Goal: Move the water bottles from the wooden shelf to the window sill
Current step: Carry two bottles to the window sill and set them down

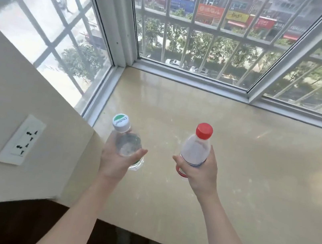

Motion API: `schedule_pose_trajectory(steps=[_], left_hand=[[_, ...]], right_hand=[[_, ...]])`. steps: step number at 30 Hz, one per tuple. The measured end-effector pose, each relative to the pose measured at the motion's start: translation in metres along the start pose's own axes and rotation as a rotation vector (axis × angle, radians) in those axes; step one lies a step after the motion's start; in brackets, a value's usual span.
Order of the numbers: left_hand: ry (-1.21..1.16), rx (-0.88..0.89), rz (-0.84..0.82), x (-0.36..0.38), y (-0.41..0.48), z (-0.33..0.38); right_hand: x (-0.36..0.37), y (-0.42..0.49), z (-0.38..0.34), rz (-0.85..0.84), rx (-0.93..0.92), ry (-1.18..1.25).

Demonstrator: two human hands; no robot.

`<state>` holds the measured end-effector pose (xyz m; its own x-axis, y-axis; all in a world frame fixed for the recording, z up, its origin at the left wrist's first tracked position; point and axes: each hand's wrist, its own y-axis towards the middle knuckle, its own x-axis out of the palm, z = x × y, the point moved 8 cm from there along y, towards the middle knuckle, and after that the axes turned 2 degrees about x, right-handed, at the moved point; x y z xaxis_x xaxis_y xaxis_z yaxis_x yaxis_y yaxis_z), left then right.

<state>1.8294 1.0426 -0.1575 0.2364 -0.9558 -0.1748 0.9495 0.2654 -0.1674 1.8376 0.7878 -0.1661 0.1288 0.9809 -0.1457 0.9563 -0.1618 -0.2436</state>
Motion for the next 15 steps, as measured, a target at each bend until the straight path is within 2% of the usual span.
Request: schedule_pose_trajectory(steps=[5,9,15], left_hand=[[0.144,-0.082,-0.027,0.003,0.040,-0.067],[0.203,-0.156,-0.069,0.009,0.072,-0.118],[0.200,-0.108,-0.154,0.021,0.123,-0.167]], right_hand=[[0.023,0.022,0.062,-0.102,0.133,0.014],[0.034,0.047,0.111,-0.067,0.178,-0.068],[0.068,0.096,0.155,-0.027,0.144,-0.169]])
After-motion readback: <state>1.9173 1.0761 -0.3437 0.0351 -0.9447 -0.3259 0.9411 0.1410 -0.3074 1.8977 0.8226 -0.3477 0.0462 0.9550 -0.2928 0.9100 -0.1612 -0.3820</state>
